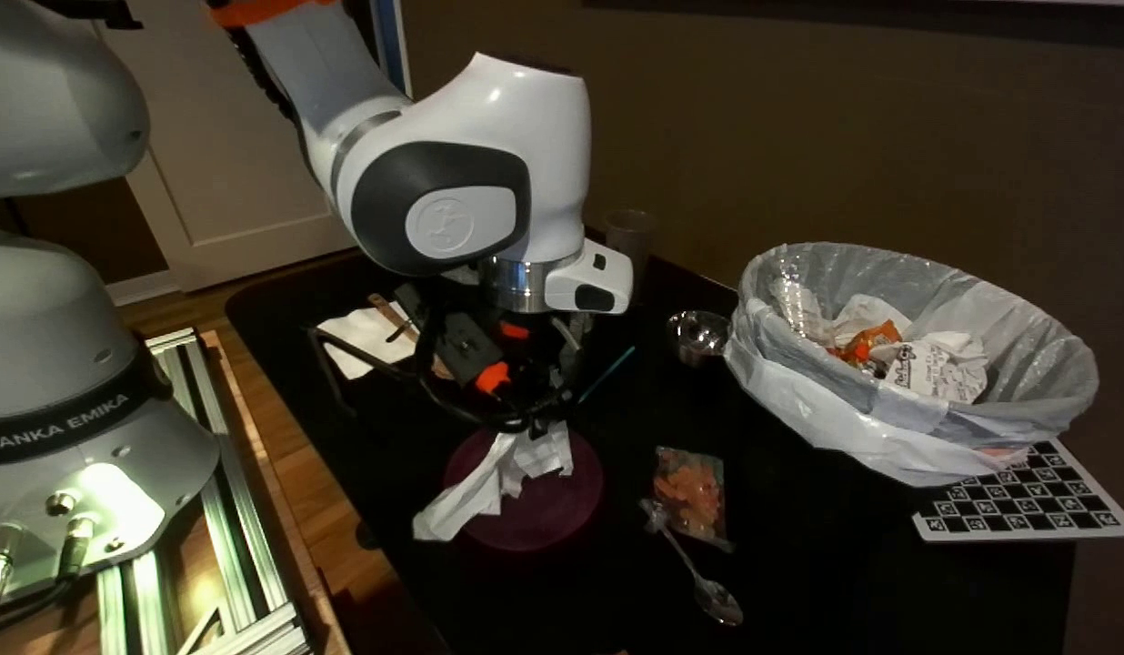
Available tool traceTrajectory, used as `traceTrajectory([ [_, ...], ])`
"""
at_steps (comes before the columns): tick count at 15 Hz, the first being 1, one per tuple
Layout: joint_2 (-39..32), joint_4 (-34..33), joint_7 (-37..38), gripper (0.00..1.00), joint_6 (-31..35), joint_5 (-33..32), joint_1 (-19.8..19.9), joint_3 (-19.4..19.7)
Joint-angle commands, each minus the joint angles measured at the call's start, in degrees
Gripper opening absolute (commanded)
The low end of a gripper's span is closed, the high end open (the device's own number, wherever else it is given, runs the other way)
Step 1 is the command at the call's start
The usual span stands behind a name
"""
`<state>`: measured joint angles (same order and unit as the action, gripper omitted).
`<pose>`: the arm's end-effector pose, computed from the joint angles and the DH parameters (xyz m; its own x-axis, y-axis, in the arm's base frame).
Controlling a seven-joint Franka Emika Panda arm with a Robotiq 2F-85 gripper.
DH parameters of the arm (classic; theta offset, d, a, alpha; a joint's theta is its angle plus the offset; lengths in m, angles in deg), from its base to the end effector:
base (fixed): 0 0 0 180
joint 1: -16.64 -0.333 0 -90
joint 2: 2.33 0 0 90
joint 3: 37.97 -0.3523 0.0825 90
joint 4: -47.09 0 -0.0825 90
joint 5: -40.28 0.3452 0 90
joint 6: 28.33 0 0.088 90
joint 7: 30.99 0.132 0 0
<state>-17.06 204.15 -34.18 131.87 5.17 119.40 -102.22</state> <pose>0.3170 -0.2002 0.2348 0.9987 -0.0456 0.0211 -0.0450 -0.9986 -0.0279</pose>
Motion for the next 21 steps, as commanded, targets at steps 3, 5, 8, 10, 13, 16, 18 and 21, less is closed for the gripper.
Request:
traceTrajectory([
  [3, 2.8, 0.2, 0.8, 0.86, 3.0, 3.3, -14.6, 12.4],
  [5, 4.9, 0.5, 2.4, 0.97, 3.4, 3.1, -19.8, 17.0],
  [8, 8.0, 0.5, 3.3, 1.00, 4.7, 3.7, -28.1, 26.2],
  [10, 11.2, 0.5, 7.5, 1.00, 3.9, 0.1, -30.3, 29.6],
  [13, 4.3, -1.0, -3.4, 0.99, 5.0, 10.2, -39.5, 39.3],
  [16, 5.1, -1.8, 3.8, 1.00, 0.2, 4.6, -32.7, 33.6],
  [18, 0.3, -3.0, -2.3, 1.00, -2.6, 11.0, -31.1, 31.5],
  [21, 1.9, -4.0, -4.3, 1.00, -9.1, 18.5, -45.3, 44.3],
])
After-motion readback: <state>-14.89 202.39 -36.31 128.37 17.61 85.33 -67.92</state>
